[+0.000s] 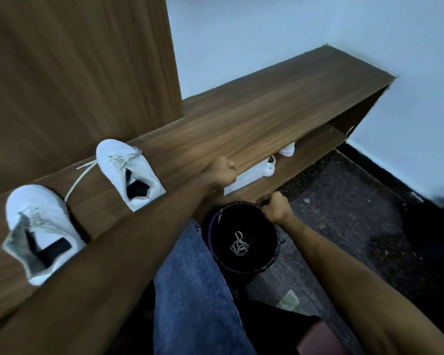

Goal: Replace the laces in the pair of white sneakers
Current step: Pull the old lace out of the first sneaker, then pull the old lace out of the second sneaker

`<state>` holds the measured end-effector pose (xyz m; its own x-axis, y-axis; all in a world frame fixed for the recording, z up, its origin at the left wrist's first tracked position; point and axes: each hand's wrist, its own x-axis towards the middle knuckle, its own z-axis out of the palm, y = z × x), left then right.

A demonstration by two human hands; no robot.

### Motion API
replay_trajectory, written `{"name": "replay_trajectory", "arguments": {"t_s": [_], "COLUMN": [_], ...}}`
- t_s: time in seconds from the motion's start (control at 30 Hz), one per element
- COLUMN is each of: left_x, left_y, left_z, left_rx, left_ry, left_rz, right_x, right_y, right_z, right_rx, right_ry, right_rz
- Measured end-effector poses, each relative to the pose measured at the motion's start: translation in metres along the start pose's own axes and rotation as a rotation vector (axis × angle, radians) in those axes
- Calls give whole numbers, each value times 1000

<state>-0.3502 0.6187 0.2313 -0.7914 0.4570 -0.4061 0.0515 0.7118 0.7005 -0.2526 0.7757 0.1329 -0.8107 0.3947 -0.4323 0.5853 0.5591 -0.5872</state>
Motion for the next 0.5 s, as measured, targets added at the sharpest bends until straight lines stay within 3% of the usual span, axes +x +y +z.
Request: {"name": "replay_trajectory", "arguments": {"t_s": [0.27,0.4,0.5], "left_x": [-52,-90,-126], "left_y": [-40,-111,-173], "left_z": [-100,-133,-142], "left_rx": [-281,-79,281], "left_ry": [310,488,425], "left_rz": [174,125,114], "right_x": [-26,-46,-59], "right_y": [-133,-207,-247], "right_z": [-10,10,50], "right_rx": [332,64,-351], "right_ry": [96,-110,-254], "right_rz": [-338,-641,-792]}}
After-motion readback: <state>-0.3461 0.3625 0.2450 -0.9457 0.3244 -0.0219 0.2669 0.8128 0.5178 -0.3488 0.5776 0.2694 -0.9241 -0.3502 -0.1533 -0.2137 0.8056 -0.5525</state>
